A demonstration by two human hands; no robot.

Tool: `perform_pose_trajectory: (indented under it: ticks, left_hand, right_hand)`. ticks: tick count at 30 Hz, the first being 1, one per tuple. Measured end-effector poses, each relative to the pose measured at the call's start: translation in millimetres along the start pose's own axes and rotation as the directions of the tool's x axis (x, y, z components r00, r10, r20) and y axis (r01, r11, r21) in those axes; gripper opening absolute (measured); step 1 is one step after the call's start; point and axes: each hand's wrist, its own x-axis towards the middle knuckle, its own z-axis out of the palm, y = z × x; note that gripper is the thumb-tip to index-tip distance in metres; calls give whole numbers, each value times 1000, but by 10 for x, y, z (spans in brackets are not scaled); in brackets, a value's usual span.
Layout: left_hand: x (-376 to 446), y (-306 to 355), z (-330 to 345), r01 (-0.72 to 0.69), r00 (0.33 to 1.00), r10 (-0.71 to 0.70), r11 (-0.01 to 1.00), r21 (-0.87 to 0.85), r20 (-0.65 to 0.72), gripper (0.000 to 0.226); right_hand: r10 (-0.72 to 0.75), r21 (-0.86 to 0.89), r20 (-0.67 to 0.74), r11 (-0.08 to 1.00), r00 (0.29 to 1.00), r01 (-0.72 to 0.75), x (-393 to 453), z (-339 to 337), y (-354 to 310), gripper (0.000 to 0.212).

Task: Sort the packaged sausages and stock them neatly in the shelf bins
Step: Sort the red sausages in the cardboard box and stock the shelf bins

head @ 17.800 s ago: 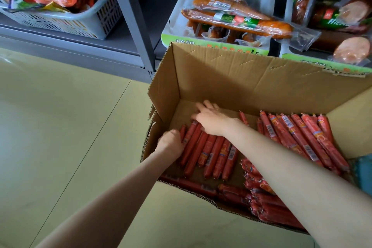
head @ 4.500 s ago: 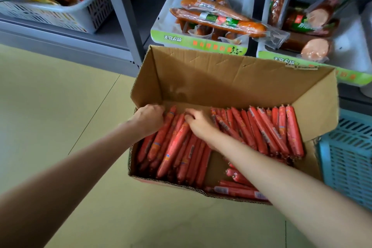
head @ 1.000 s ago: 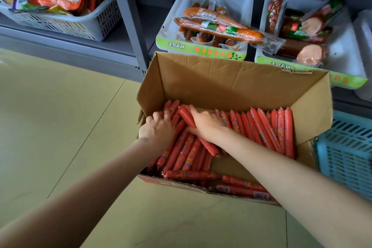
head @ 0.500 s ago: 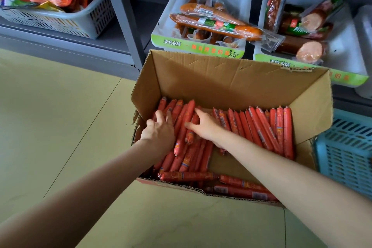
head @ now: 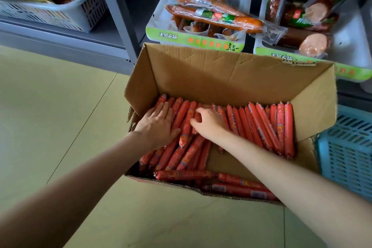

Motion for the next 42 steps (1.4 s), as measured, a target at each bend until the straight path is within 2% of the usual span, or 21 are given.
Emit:
perform_pose_trajectory:
  ticks: [3, 6, 9, 13, 17, 19, 21, 23, 25, 27, 29, 30, 32, 34, 36, 39, 42]
  left_hand:
    - [83, -41, -21, -29, 998, 31, 999, -36, 62, 81]
    - [100, -58, -86, -94, 983, 106, 992, -85, 152, 83]
    - [47, -107, -150, -154, 958, 154, 988, -19, 242, 100]
    - [-14, -130, -192, -159, 947, 134, 985, 65, 292, 110]
    - [36, -42, -169, -118, 958, 96, 991, 65, 271, 116]
    - [99, 2, -193, -115, 960, 92, 990, 75, 263, 118]
    - [170, -7, -239, -122, 960, 97, 989, 79, 263, 119]
    - [207, -34, -268, -121, 949, 98, 991, 59, 300, 121]
    - [208, -36, -264, -119, 947, 99, 992, 48, 307, 120]
    - [160, 34, -274, -176, 967, 164, 983, 45, 193, 108]
    - [46, 191, -302, -316, 949, 316, 949, 7, -18, 76]
    - [-23, 290, -307, -399, 915, 396, 916, -27, -73, 55]
    - [-155, 494, -263, -514, 857, 515, 856, -59, 7, 31]
    - [-203, 658, -166, -552, 826, 529, 830, 87, 194, 34]
    - [-171, 761, -90, -554, 825, 469, 781, 288, 314, 47]
    - [-145, 899, -34, -569, 816, 436, 718, 400, 379, 58]
    - [-131, 956, 3, -545, 830, 395, 725, 421, 394, 55]
  right_hand:
    - [-105, -11, 122, 994, 987, 107, -79, -107, 46, 54]
    - [-166, 37, 168, 986, 972, 162, -122, -161, 98, 60]
    - [-217, 88, 174, 975, 961, 204, -184, -185, 195, 60]
    - [-260, 39, 222, 965, 940, 258, -256, -112, 224, 66]
    - [-169, -175, 325, 956, 931, 234, -117, -65, 219, 74]
    - [-72, -174, 348, 975, 935, 140, -48, -45, 245, 78]
    - [-49, -117, 347, 989, 936, 95, -9, -31, 260, 79]
    - [-116, -103, 307, 983, 945, 154, -3, -103, 258, 69]
    - [-212, -129, 225, 961, 951, 245, -41, -261, 271, 51]
    - [-271, -143, 181, 944, 945, 298, -147, -438, 346, 32]
    - [-250, -134, 249, 948, 936, 289, -319, -569, 504, 20]
    - [-219, -146, 337, 949, 916, 280, -416, -597, 595, 17]
    - [-117, -225, 558, 932, 822, 285, -622, -563, 729, 23]
    - [10, -326, 692, 897, 722, 300, -764, -446, 819, 41]
    - [47, -334, 711, 901, 702, 278, -783, -350, 876, 57]
    - [57, -310, 722, 918, 690, 249, -720, -305, 885, 64]
    - [116, -365, 781, 881, 614, 299, -685, -309, 814, 60]
